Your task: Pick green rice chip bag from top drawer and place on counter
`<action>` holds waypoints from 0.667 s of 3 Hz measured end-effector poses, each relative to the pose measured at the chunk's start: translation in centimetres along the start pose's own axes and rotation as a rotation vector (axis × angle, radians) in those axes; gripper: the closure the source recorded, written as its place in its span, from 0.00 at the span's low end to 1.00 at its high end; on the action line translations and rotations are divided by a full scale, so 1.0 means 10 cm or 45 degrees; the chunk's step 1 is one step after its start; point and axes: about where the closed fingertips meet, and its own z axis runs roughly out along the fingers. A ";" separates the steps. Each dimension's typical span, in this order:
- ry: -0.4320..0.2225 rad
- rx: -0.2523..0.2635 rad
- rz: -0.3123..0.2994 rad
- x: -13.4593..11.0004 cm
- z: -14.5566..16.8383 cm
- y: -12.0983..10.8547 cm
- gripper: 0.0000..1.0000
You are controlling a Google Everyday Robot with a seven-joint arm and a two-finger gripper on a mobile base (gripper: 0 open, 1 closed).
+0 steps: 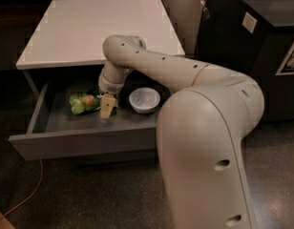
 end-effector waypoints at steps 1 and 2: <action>-0.004 0.006 -0.016 -0.03 0.03 -0.08 0.00; 0.014 0.021 -0.022 0.01 0.17 -0.17 0.00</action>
Offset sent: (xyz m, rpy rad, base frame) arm 0.0353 0.0100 -0.0235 -0.0228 -0.0542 -0.0039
